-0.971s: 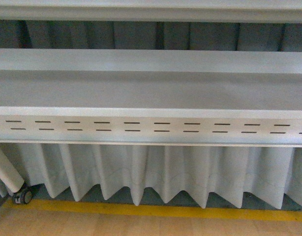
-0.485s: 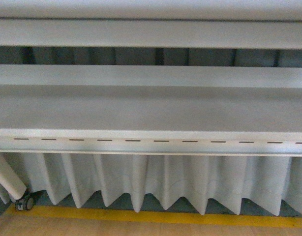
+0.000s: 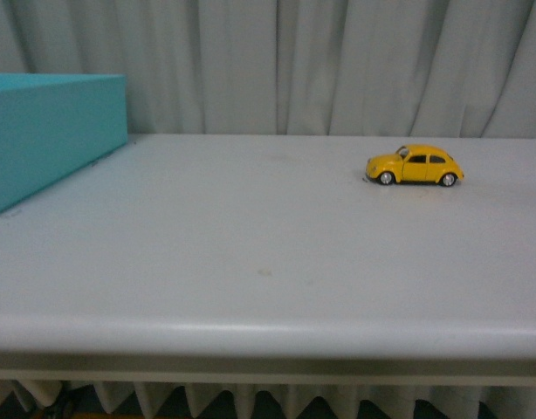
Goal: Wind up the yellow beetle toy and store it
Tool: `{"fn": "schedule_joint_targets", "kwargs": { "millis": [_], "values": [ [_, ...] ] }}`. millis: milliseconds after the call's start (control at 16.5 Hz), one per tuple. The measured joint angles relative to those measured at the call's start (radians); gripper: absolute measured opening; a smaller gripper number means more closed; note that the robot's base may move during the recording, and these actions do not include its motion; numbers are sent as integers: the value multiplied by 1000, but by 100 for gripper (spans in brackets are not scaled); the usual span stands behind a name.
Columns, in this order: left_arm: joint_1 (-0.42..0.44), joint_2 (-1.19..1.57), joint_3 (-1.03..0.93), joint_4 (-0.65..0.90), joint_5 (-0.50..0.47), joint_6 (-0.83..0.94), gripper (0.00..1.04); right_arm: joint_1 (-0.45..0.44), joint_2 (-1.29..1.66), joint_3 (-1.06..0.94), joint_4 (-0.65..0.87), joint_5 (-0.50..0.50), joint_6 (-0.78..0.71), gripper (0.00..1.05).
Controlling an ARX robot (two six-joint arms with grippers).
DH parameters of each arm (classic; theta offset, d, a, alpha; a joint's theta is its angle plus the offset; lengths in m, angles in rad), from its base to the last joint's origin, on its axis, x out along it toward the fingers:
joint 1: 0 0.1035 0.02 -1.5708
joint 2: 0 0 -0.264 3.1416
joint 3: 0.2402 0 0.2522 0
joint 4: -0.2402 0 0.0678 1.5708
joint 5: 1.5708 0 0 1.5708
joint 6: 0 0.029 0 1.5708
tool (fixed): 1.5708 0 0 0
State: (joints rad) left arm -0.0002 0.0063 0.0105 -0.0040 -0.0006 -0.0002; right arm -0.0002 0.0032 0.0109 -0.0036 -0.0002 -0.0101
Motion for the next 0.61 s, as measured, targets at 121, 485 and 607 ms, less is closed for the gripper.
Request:
{"fn": "schedule_joint_targets", "kwargs": {
  "millis": [121,485,607],
  "values": [
    [0,0,0,0,0,1,98,0,0,0,0,1,1,98],
    [0,0,0,-1,2,1,98,0,0,0,0,0,3,98],
    [0,0,0,0,0,0,98,0,0,0,-1,0,3,98]
  ]
}}
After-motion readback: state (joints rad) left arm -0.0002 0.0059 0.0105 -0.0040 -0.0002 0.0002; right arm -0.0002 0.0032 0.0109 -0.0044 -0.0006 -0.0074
